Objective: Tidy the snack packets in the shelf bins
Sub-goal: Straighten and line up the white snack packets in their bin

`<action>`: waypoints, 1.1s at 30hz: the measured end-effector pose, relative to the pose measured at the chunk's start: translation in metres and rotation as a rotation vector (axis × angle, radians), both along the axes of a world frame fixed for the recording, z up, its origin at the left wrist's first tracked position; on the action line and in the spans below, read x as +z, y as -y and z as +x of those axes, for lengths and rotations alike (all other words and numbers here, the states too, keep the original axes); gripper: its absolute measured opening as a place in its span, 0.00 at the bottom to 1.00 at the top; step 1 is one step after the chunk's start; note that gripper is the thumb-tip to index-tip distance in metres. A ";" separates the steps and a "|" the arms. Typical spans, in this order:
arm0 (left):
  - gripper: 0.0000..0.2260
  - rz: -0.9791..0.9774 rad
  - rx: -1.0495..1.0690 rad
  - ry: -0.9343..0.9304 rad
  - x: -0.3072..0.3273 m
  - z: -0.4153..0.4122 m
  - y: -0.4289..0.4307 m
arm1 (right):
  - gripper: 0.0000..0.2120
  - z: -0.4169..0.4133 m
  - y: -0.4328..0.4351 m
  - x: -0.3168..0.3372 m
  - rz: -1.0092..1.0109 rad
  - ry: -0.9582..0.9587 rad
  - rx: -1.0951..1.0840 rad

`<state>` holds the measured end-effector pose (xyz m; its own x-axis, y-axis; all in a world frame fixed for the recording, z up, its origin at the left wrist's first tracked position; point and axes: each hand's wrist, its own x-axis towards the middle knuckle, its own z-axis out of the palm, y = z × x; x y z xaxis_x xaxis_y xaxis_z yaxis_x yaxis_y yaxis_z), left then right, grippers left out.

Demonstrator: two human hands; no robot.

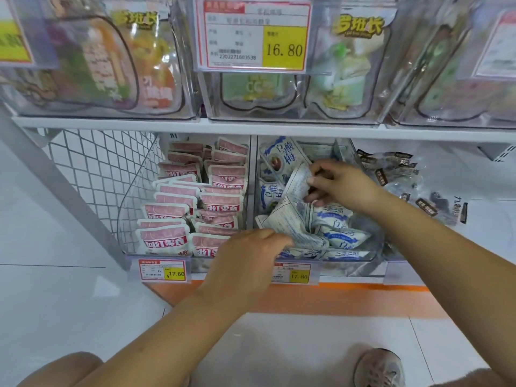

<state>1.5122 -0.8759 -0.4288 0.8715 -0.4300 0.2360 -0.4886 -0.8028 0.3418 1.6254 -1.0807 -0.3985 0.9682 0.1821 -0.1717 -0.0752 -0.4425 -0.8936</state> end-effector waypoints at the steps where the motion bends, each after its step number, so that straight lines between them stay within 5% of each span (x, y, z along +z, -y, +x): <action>1: 0.22 0.014 -0.002 -0.029 0.003 -0.001 0.001 | 0.05 -0.001 0.002 0.001 0.022 -0.002 -0.011; 8: 0.16 0.160 -0.042 0.054 0.012 -0.002 0.005 | 0.04 -0.017 0.015 0.015 0.144 0.042 -0.033; 13: 0.11 0.156 -0.024 -0.009 0.017 0.001 0.020 | 0.04 -0.041 0.007 0.007 -0.177 -0.055 0.224; 20: 0.11 0.004 -0.038 -0.180 0.029 0.013 0.009 | 0.26 -0.071 -0.010 0.006 -0.134 -0.101 0.036; 25: 0.15 -0.061 -0.084 -0.308 0.031 0.012 0.000 | 0.14 -0.062 -0.009 -0.002 -0.030 -0.117 -0.018; 29: 0.10 -0.232 0.014 -0.233 0.032 0.013 0.000 | 0.15 -0.059 0.004 0.001 0.185 -0.100 -0.031; 33: 0.13 -0.341 0.120 -0.120 0.027 0.020 0.004 | 0.13 -0.063 0.008 0.006 0.151 0.018 -0.021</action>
<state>1.5322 -0.8797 -0.4015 0.9408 -0.2378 0.2414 -0.3387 -0.6824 0.6478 1.5622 -1.0886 -0.3920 0.9748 0.1841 -0.1261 -0.0662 -0.3010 -0.9513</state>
